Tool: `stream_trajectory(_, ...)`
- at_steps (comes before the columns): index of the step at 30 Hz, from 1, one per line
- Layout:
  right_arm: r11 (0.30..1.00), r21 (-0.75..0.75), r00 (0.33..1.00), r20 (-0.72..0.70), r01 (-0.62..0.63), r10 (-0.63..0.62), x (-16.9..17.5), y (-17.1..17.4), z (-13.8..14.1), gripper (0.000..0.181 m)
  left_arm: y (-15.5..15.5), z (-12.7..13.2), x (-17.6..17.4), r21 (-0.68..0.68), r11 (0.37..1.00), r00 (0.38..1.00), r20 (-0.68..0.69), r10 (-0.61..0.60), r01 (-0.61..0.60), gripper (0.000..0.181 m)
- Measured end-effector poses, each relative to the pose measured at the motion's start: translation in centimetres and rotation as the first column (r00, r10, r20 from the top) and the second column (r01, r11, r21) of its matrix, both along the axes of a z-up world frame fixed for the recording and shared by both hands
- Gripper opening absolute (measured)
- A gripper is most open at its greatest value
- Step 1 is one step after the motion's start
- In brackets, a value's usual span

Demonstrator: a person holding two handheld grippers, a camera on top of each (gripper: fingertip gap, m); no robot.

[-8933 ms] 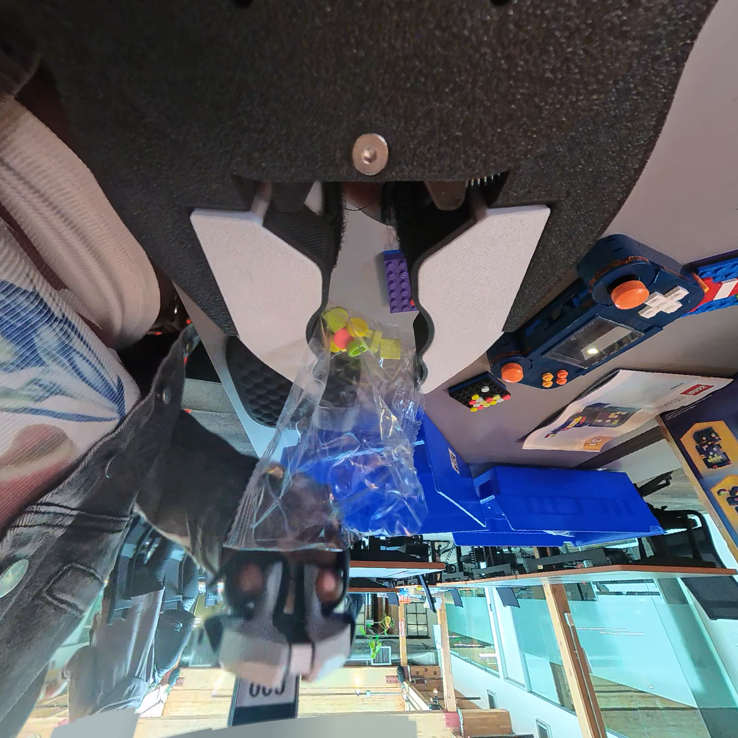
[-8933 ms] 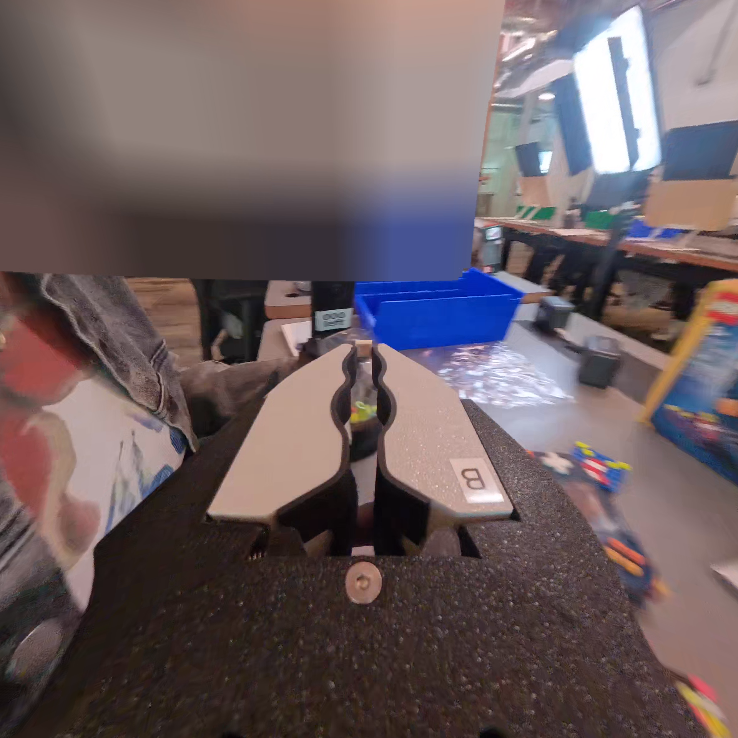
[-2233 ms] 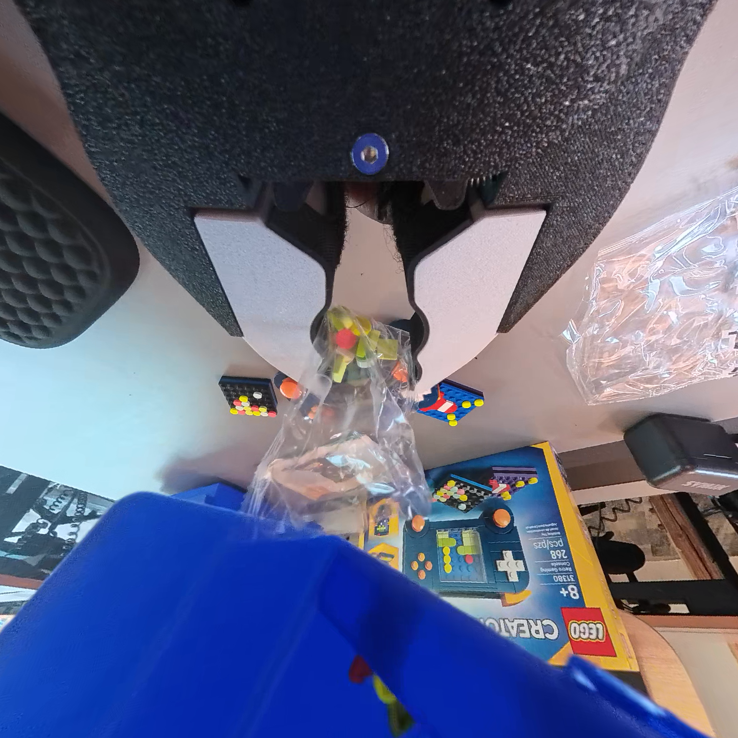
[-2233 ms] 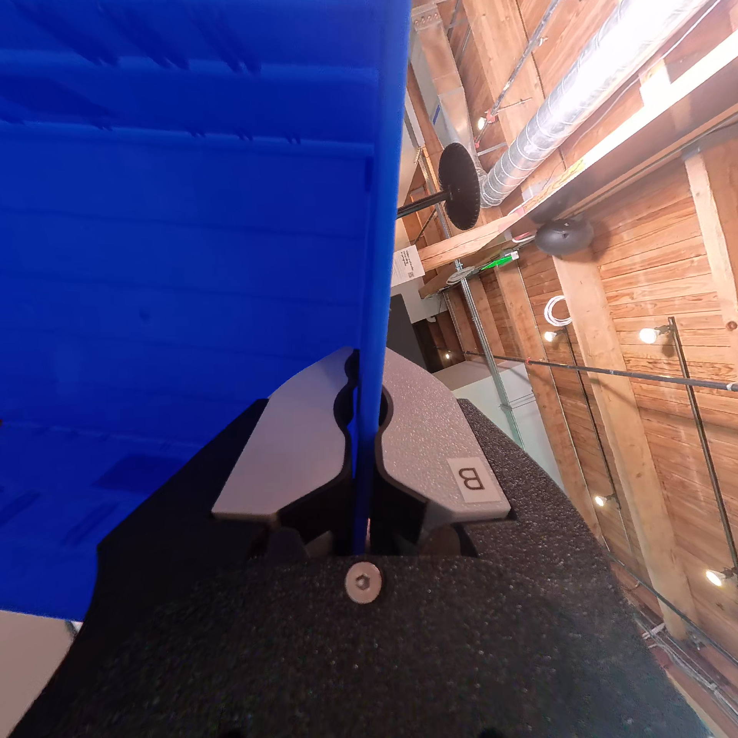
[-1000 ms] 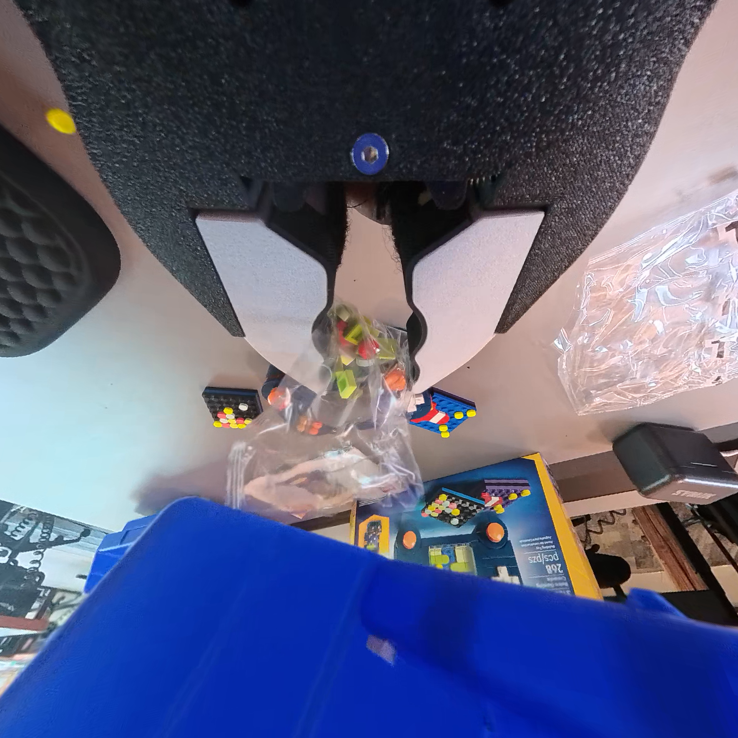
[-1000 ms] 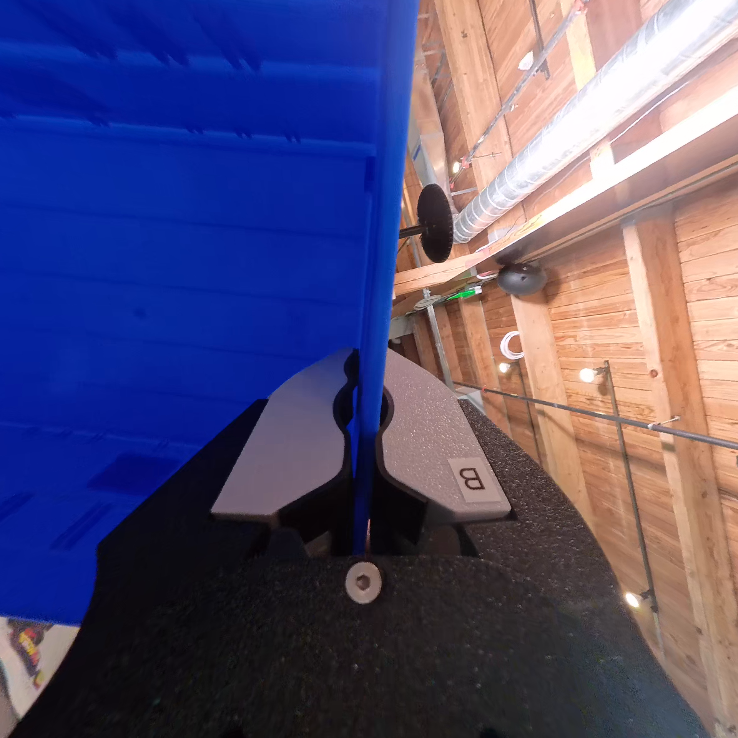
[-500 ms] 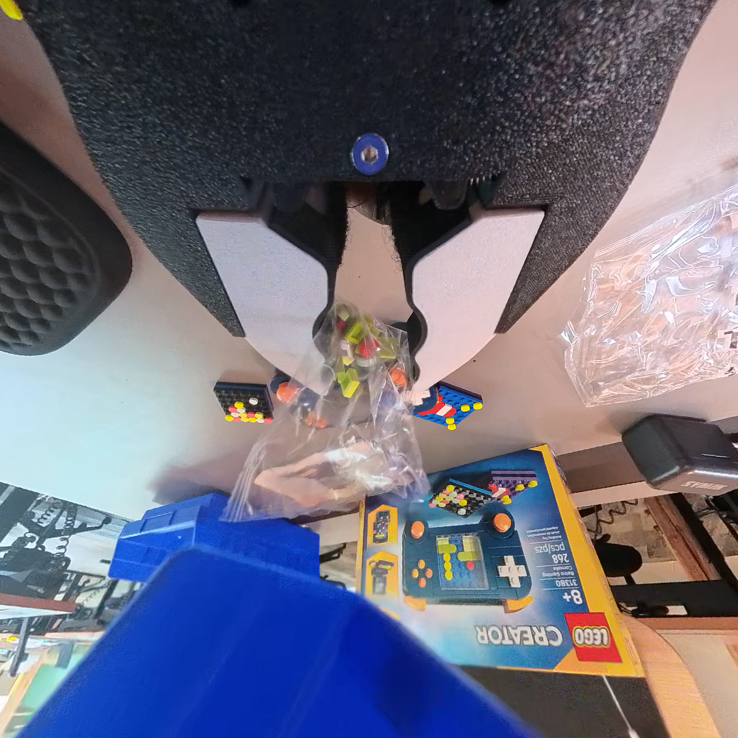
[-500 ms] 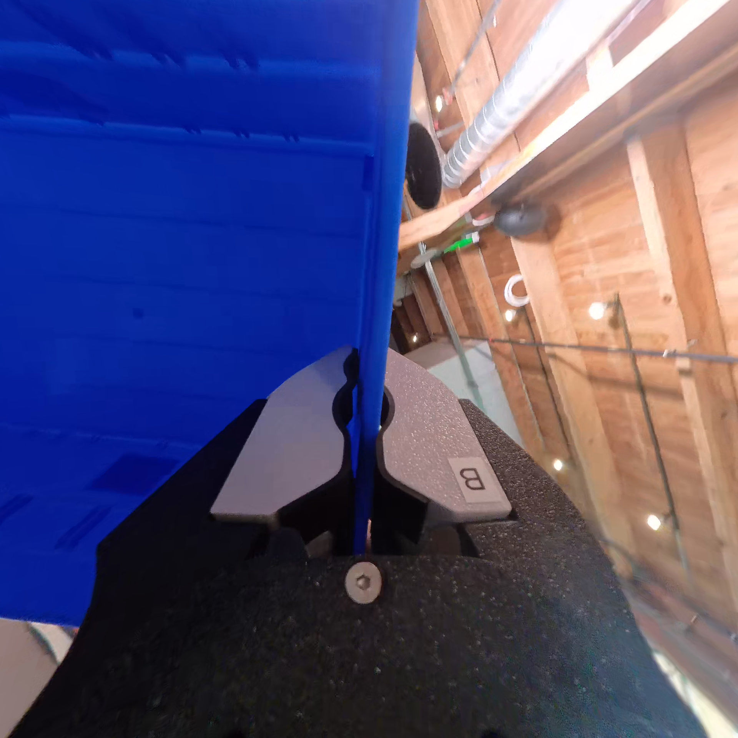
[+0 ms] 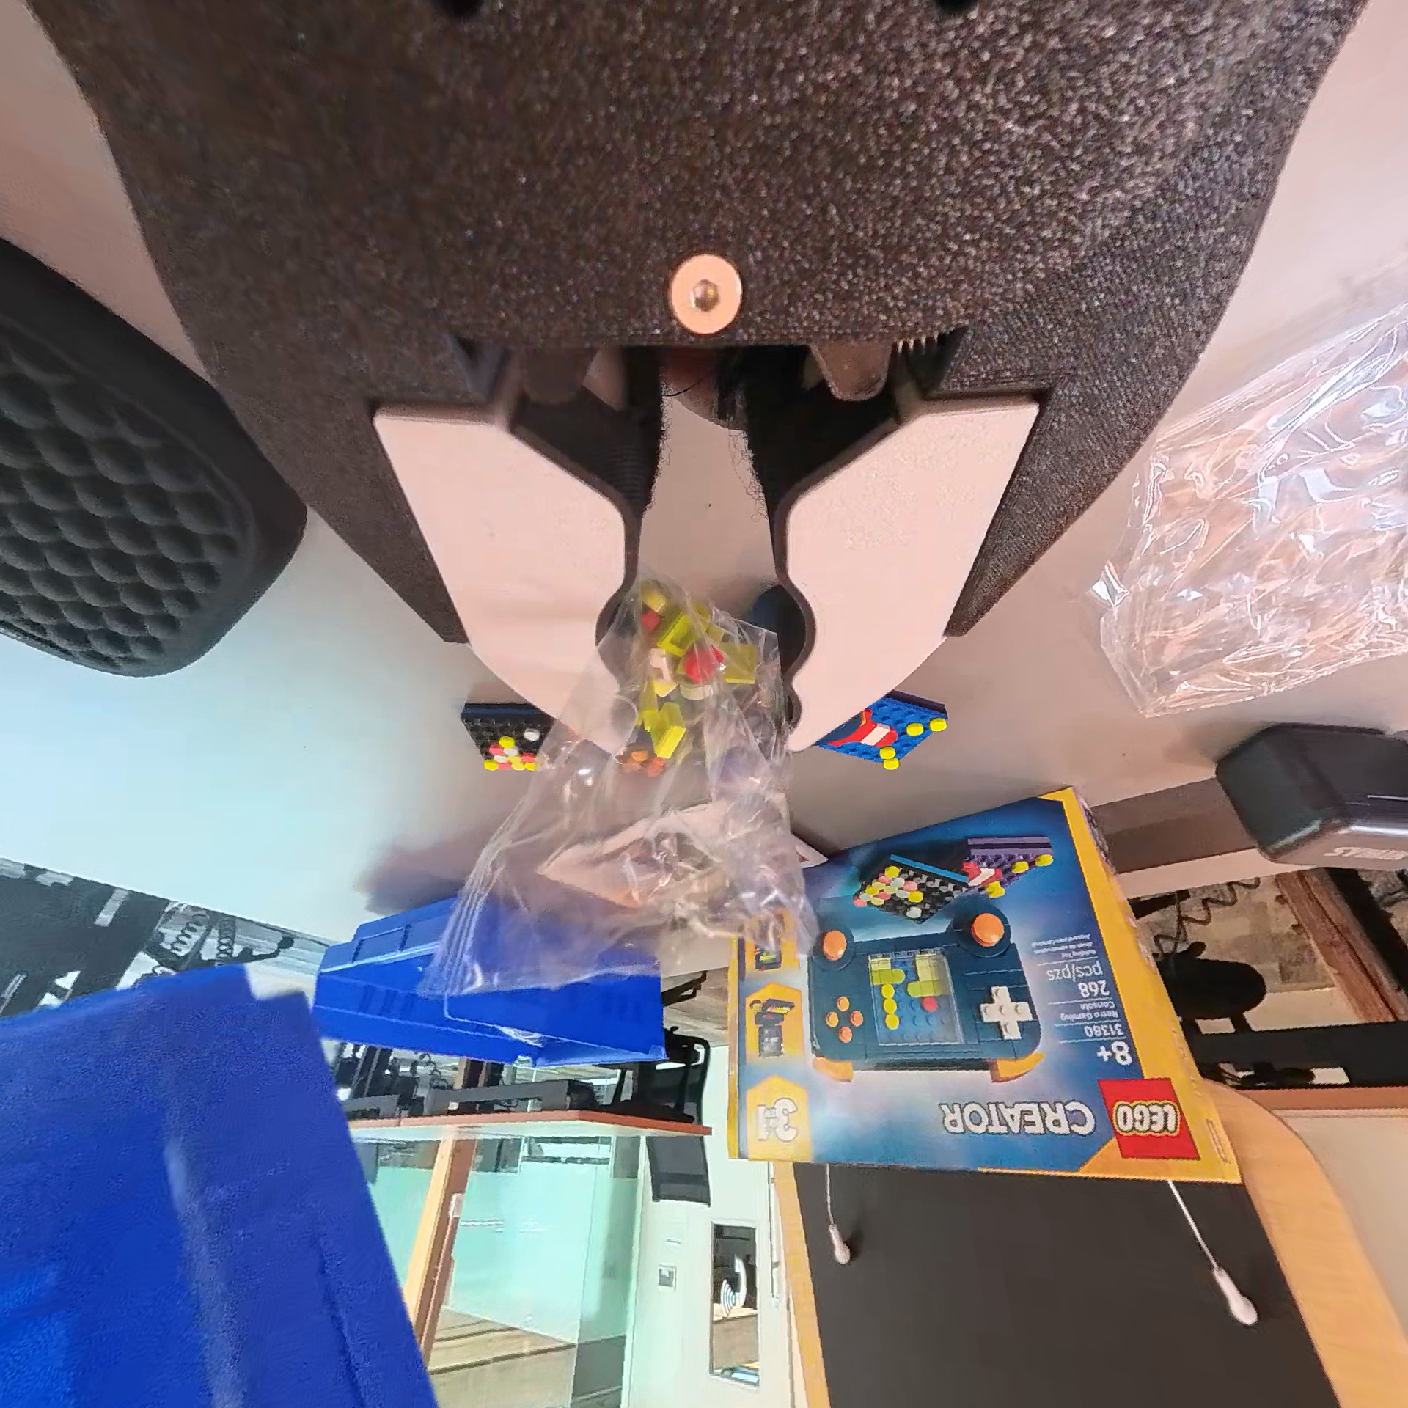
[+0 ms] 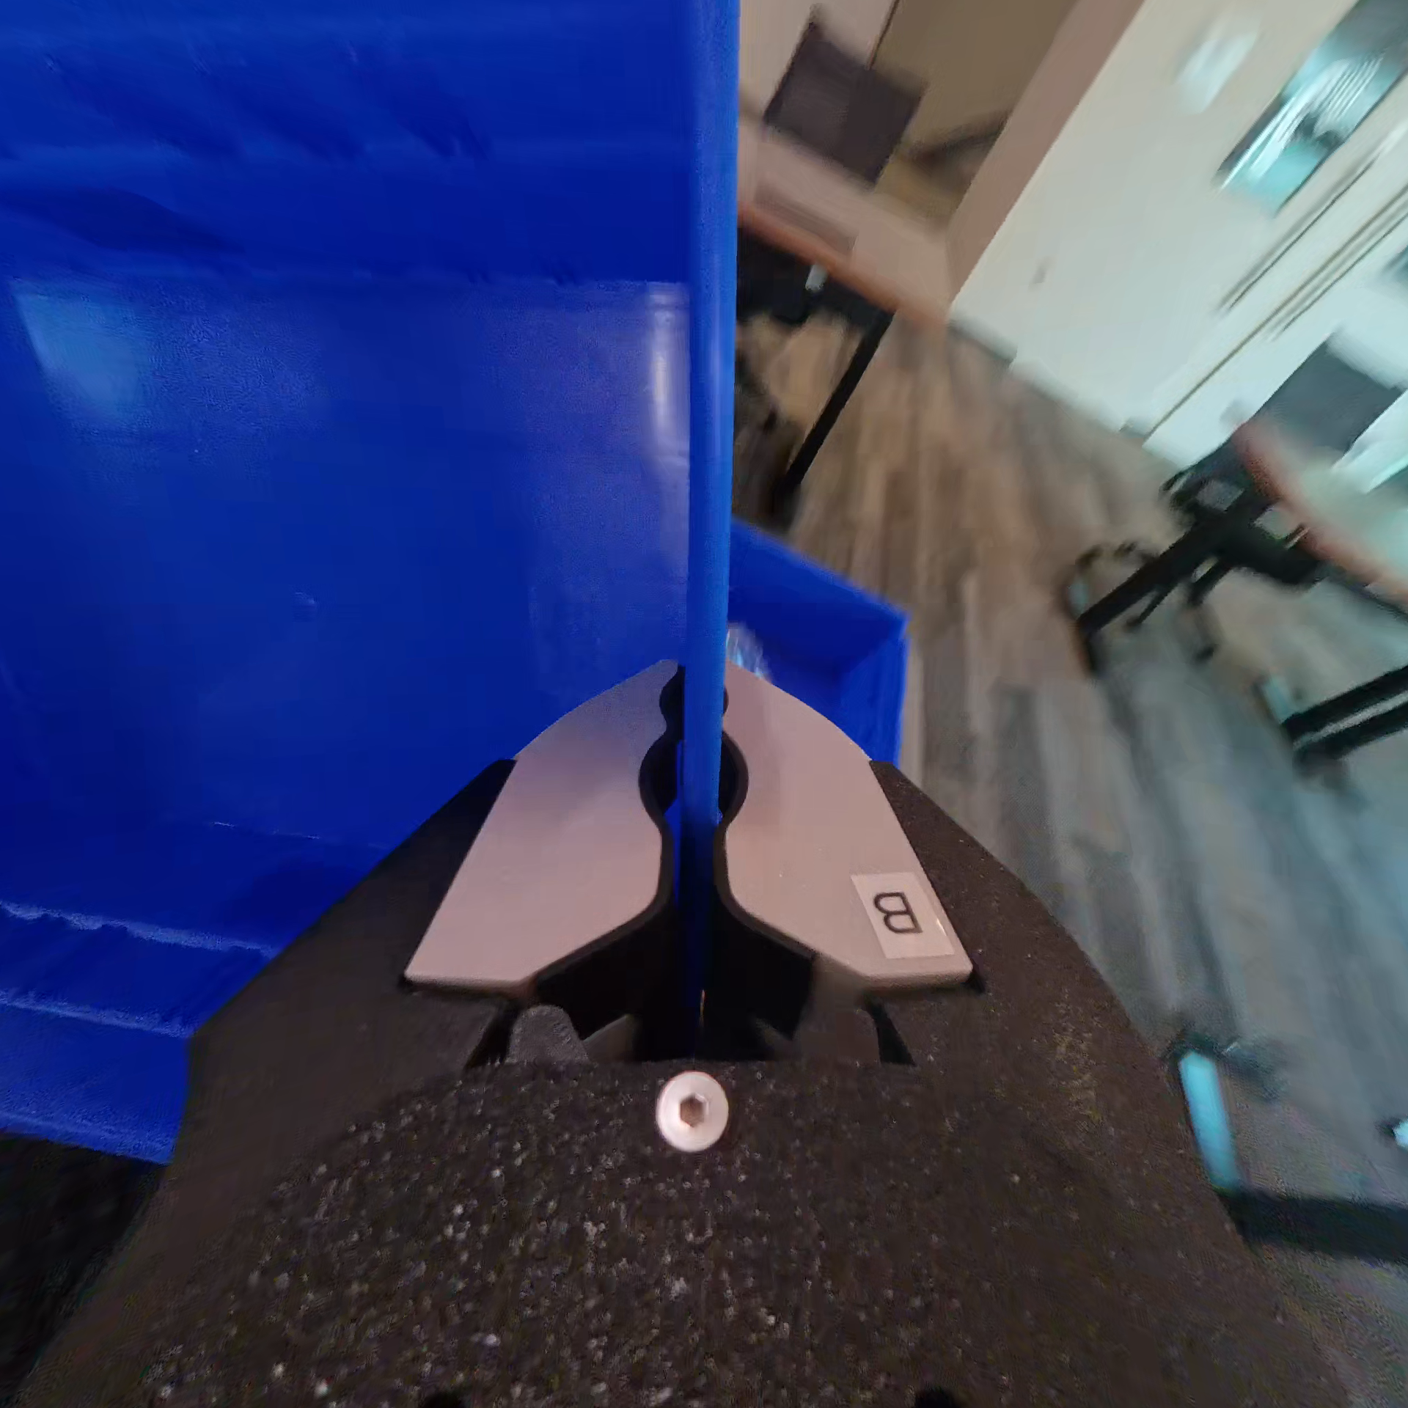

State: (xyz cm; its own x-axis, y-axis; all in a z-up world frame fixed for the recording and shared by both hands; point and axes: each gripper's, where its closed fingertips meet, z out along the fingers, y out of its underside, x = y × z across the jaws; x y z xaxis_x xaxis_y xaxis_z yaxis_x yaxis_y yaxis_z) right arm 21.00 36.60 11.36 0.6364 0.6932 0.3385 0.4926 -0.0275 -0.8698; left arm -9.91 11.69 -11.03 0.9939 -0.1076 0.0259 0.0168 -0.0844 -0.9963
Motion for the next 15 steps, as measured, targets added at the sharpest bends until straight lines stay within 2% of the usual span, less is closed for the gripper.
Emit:
stream_trajectory(2, 0.986, -0.165, 1.000, 0.014, 0.018, -0.016, 2.7, 2.0, -4.1, 0.002, -0.1, 0.1, 0.2, 0.007, 1.000, 1.000, -0.008, -0.008, 0.008, 0.033)
stream_trajectory(5, 0.930, -0.360, 0.997, 0.036, 0.077, -0.069, 6.8, 3.9, -9.6, 0.003, -0.2, 0.3, 0.2, 0.019, 1.000, 1.000, 0.005, -0.019, 0.019, 0.033)
stream_trajectory(9, 0.802, -0.570, 0.984, 0.096, 0.176, -0.148, 11.8, 4.7, -16.4, 0.002, -0.4, 0.7, 0.3, 0.048, 0.998, 0.999, 0.020, -0.037, 0.036, 0.033)
stream_trajectory(15, 0.614, -0.710, 0.939, 0.275, 0.344, -0.207, 17.4, 4.2, -24.2, 0.003, -0.7, 1.3, 0.9, 0.089, 0.993, 0.997, 0.019, -0.081, 0.079, 0.034)
